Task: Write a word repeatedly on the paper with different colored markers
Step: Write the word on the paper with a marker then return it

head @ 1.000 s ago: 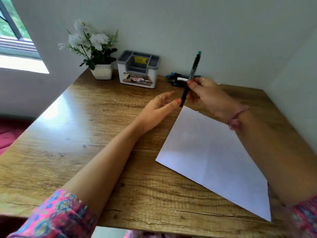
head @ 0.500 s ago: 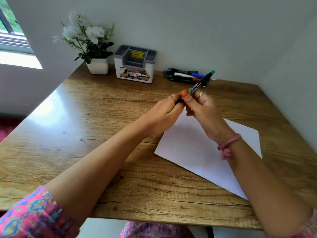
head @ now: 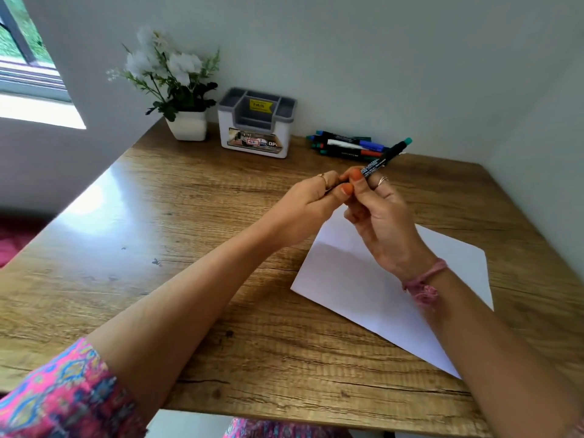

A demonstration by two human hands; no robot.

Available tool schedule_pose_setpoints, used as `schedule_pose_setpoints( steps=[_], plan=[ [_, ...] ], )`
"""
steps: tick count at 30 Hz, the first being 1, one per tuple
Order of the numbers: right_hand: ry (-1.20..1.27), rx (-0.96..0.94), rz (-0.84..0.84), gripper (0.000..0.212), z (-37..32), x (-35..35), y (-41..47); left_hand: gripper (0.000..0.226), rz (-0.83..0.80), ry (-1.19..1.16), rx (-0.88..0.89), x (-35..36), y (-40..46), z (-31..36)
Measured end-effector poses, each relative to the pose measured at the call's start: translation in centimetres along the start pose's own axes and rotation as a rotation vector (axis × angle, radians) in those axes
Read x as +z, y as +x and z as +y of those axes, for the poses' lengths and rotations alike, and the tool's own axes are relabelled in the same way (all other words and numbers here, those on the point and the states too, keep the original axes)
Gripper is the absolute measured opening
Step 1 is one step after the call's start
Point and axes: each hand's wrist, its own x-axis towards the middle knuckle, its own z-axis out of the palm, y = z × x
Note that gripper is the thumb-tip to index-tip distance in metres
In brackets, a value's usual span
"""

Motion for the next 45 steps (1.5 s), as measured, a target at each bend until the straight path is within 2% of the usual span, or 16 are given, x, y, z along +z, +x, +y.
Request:
schedule_pose_setpoints(
  steps=[3, 9, 10, 13, 14, 17, 20, 24, 28, 31, 36, 40, 45],
  plan=[
    [0.004, -0.031, -0.011, 0.015, -0.5, -0.6, 0.2, 0.021, -0.104, -0.113, -0.015, -0.3, -0.1, 0.1],
    [-0.137, -0.044, -0.004, 0.019, -0.3, -1.3, 0.4, 0.011, -0.221, -0.074, -0.137, -0.1, 0.2, -0.6],
    [-0.123, -0.046, 0.014, 0.02, -0.3, -1.3, 0.4, 0.017, -0.24, -0.04, -0.142, -0.3, 0.2, -0.6],
    [-0.041, -0.044, 0.139, 0.014, -0.8, -1.8, 0.6, 0.06, -0.272, 0.235, -0.14, -2.2, 0.2, -0.9],
    [-0.017, -0.032, 0.176, 0.011, -0.8, -2.0, 0.7, 0.065, -0.267, 0.35, -0.141, -3.1, 0.1, -1.2],
    [0.015, 0.012, 0.202, 0.009, -0.4, -2.5, 0.8, 0.053, -0.283, 0.648, -0.055, -5.0, 0.2, -2.0],
    [0.021, 0.05, 0.163, 0.018, 0.5, -2.3, 0.8, 0.06, -0.332, 0.746, -0.023, -5.1, 0.6, -2.7],
    [-0.101, 0.066, 0.004, 0.016, 2.0, -2.3, 0.7, 0.065, -0.396, 0.743, 0.016, -5.0, 0.8, -2.6],
    [-0.279, 0.079, -0.166, 0.024, 2.2, -2.7, 0.4, 0.059, -0.451, 0.793, 0.018, -4.7, 0.8, -1.8],
    [-0.333, 0.106, -0.257, 0.027, 2.1, -2.7, 0.2, 0.071, -0.481, 0.774, 0.006, -4.6, 0.8, -2.1],
    [-0.351, 0.169, -0.51, 0.031, 0.8, -2.8, -0.8, 0.062, -0.468, 0.793, 0.023, -4.6, 1.0, -2.1],
    [-0.402, 0.12, -0.668, 0.009, 0.7, -2.0, -2.0, 0.057, -0.459, 0.788, 0.015, -4.7, 0.9, -2.3],
    [-0.556, 0.064, -0.74, 0.015, 1.1, -1.2, -1.9, 0.05, -0.45, 0.779, 0.009, -4.6, 1.0, -2.4]
  ],
)
